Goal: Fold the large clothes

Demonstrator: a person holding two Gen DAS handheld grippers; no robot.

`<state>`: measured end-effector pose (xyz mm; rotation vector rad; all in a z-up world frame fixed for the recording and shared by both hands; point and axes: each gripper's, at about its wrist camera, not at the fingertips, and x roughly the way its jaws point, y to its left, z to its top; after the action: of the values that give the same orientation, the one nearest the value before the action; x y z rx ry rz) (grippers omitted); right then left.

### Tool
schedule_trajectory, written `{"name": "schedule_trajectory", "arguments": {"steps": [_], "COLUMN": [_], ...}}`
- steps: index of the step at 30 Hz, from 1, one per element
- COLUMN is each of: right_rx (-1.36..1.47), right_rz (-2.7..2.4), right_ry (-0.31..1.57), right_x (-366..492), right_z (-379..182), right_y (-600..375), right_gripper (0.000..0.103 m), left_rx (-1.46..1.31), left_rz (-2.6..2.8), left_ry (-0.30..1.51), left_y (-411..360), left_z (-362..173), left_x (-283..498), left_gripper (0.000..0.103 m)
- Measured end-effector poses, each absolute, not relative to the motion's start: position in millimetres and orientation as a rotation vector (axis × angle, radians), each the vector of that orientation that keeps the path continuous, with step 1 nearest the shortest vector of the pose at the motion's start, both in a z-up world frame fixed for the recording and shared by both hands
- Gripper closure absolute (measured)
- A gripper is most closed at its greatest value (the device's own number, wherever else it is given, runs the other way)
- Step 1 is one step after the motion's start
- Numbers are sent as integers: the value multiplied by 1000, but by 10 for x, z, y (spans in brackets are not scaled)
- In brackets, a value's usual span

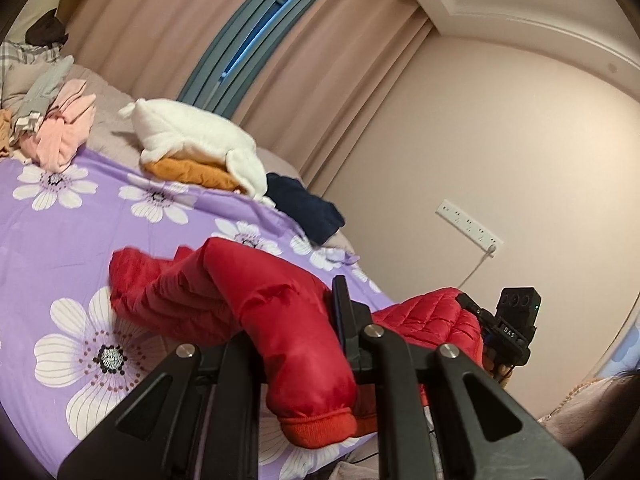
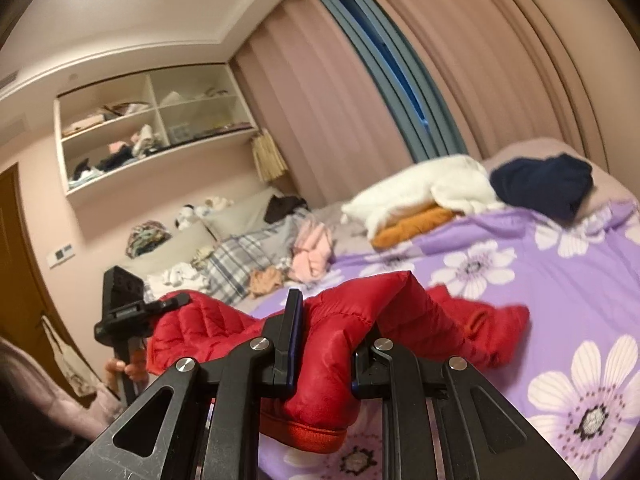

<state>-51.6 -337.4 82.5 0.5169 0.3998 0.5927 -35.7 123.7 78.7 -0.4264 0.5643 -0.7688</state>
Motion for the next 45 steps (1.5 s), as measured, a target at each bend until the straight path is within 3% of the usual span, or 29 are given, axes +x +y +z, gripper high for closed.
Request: {"name": "schedule_trajectory", "arguments": {"steps": [8,25,45], "right_rx": [537,665,650], "right_rz": [570,412,255], "right_ry": [407,587,805], "right_x": [-400,403,1342], "right_z": [728,90,-654], "right_y": [-3414,-3576,-3493], "right_gripper": [83,83,83], "left_rx": [-438,-490,-491], "left_rz": [-744,-588,-379], "left_ry": [585,758,980], "left_y": [1237,1099,908], "left_z": [704,166,-699], "left_x": [-230,797,1925], "left_gripper": [89,88,88]}}
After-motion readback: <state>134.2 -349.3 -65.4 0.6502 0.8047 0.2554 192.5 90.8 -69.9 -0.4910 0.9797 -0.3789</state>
